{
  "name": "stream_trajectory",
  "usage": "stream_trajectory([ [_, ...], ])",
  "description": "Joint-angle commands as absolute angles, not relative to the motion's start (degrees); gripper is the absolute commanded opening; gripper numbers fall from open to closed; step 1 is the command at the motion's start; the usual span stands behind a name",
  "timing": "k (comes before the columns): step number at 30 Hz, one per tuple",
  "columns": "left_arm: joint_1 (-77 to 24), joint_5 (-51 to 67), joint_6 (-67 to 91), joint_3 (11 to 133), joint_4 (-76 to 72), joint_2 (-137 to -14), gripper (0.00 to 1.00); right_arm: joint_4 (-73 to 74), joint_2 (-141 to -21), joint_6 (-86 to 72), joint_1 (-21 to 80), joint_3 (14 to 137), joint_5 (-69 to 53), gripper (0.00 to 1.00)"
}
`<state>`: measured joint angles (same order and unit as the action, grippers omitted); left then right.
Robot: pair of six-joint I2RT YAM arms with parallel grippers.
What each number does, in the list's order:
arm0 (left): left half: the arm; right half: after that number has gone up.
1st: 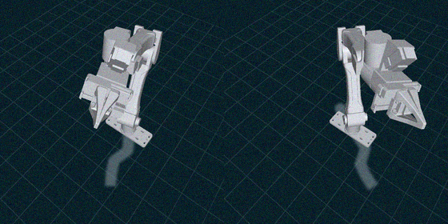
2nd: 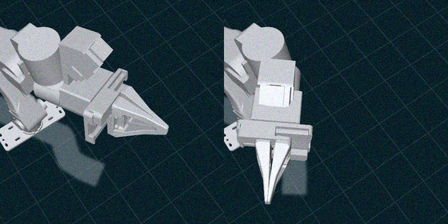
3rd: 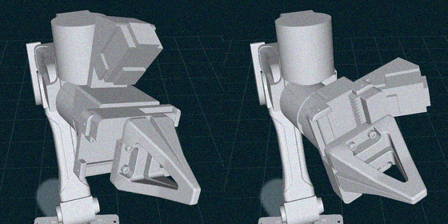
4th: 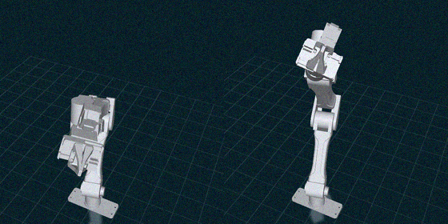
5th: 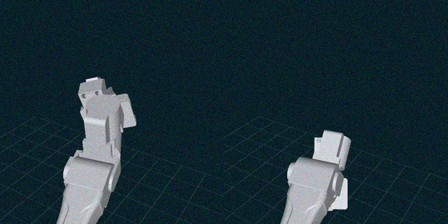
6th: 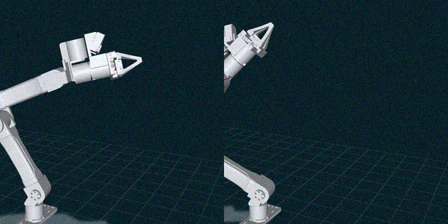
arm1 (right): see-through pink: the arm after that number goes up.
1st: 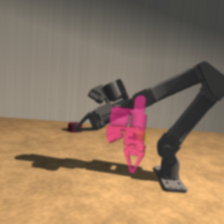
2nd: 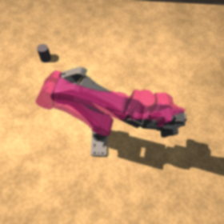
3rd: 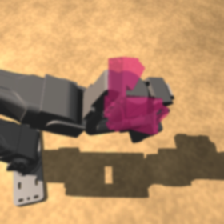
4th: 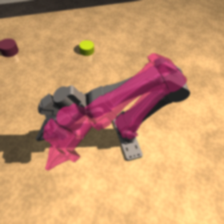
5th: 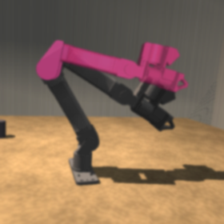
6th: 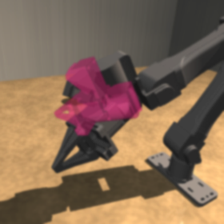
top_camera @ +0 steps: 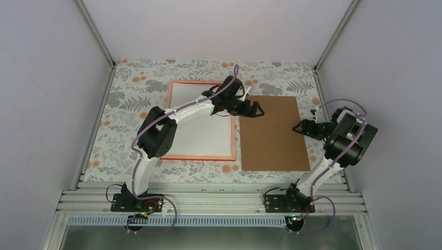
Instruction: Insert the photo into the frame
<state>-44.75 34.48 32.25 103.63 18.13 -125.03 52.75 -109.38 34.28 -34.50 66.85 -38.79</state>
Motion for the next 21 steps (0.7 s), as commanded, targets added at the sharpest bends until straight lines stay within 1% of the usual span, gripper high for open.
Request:
stream_trajectory([
  [1, -45.7, 28.7, 36.3, 99.2, 20.7, -126.2, 1.00, 54.9, -112.8, 31.2, -34.2, 63.2, -27.7, 0.91],
  [6, -46.6, 24.5, 37.3, 103.1, 24.4, -130.9, 1.00, 55.1, -112.3, 32.0, -34.2, 63.4, -25.3, 0.91],
  [8, -46.5, 19.0, 38.7, 102.1, 27.3, -131.2, 1.00, 55.6, -112.0, 32.5, -34.2, 63.5, -24.6, 0.91],
  [14, -44.4, 11.5, 41.5, 95.3, 30.1, -128.9, 1.00, 56.0, -114.8, 33.7, -32.7, 60.7, -23.0, 0.91],
  [18, -43.4, 7.7, 40.7, 96.4, 33.3, -129.2, 1.00, 56.3, -116.6, 33.6, -30.8, 59.1, -24.6, 0.91],
  [21, -43.1, 8.8, 39.8, 96.7, 34.0, -129.8, 0.99, 56.5, -116.6, 33.5, -29.8, 58.9, -24.7, 0.91],
])
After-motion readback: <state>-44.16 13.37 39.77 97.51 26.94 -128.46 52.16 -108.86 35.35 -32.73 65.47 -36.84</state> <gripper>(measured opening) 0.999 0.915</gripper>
